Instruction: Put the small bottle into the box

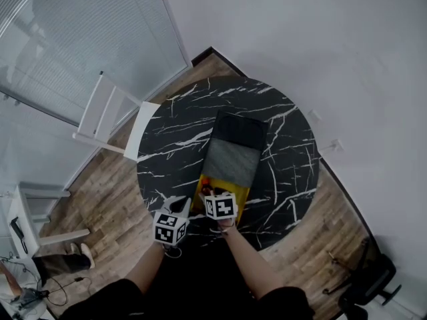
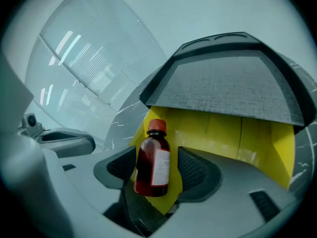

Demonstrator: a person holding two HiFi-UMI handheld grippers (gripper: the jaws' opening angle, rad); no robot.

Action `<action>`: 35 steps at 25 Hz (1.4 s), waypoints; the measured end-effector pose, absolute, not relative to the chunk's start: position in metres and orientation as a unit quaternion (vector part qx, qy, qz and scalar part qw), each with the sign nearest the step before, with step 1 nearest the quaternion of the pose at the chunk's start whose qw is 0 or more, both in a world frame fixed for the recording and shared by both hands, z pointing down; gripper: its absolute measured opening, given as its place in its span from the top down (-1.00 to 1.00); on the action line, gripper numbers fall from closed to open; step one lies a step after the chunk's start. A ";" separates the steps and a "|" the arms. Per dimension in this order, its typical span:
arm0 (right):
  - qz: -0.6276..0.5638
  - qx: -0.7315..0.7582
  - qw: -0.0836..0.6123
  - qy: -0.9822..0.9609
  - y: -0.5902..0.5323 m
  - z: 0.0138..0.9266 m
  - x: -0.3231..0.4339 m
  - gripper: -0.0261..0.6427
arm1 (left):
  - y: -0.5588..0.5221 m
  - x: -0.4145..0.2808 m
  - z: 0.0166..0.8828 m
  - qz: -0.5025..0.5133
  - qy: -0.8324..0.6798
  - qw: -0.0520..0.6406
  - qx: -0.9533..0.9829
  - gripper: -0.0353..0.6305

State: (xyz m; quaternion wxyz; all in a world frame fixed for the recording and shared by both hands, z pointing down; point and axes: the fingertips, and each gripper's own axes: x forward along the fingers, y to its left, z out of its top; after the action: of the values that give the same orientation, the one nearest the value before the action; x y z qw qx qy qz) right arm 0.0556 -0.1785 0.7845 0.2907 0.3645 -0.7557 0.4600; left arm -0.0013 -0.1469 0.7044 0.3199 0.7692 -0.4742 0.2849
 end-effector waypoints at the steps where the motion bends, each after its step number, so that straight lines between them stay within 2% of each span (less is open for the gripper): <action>1: 0.460 0.364 0.288 -0.757 -0.178 0.784 0.055 0.16 | -0.147 -0.001 0.704 0.285 -0.474 0.320 0.769 0.90; 11: 0.442 0.376 0.258 -0.773 -0.170 0.757 0.066 0.16 | -0.145 0.003 0.698 0.285 -0.464 0.314 0.778 0.90; 15: 0.435 0.393 0.246 -0.772 -0.164 0.748 0.075 0.23 | -0.142 0.009 0.694 0.285 -0.451 0.308 0.788 0.90; 20: 0.426 0.414 0.231 -0.770 -0.151 0.734 0.084 0.42 | -0.133 0.015 0.690 0.286 -0.429 0.300 0.802 0.90; 24: 0.410 0.446 0.220 -0.764 -0.131 0.719 0.100 0.86 | -0.125 0.018 0.682 0.287 -0.410 0.296 0.814 0.90; 25: 0.405 0.455 0.218 -0.763 -0.127 0.715 0.104 0.89 | -0.124 0.017 0.679 0.287 -0.407 0.293 0.816 0.90; 35: 0.297 0.517 0.185 -0.781 -0.092 0.654 0.123 0.93 | -0.107 0.007 0.648 0.268 -0.385 0.279 0.838 0.90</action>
State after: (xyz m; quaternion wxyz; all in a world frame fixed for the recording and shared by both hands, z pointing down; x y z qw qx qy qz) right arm 0.1230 -0.0917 0.6536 0.1853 0.5175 -0.7809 0.2967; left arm 0.0065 -0.1065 0.6483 0.2785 0.8382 -0.3847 0.2681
